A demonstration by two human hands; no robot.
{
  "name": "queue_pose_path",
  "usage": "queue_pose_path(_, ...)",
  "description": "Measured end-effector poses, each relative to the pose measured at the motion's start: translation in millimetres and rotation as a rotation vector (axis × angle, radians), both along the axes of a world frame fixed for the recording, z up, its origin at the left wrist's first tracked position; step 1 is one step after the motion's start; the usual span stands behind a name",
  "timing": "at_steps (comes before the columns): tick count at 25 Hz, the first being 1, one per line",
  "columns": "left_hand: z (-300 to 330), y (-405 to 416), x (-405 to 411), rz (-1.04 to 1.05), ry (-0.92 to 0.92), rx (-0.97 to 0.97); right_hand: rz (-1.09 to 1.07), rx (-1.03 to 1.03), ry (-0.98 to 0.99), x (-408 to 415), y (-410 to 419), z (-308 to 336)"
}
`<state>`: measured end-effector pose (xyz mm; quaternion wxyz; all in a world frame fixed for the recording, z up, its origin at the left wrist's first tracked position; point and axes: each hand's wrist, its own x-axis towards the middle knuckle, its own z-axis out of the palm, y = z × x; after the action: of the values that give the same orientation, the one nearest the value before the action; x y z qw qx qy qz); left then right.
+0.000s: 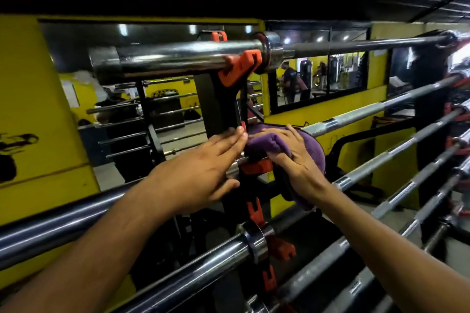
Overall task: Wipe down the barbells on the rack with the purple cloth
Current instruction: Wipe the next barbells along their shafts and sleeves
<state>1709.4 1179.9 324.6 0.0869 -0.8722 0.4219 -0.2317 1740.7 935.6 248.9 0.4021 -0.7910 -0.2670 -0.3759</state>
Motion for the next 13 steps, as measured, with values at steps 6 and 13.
queue_pose_path(6, 1, -1, 0, 0.012, 0.013, -0.018, -0.363, -0.16, -0.307, 30, -43, 2)
queue_pose_path(13, -2, 0, -1, -0.024, -0.018, -0.031, -0.626, 0.007, 0.133, 51, -109, 44)
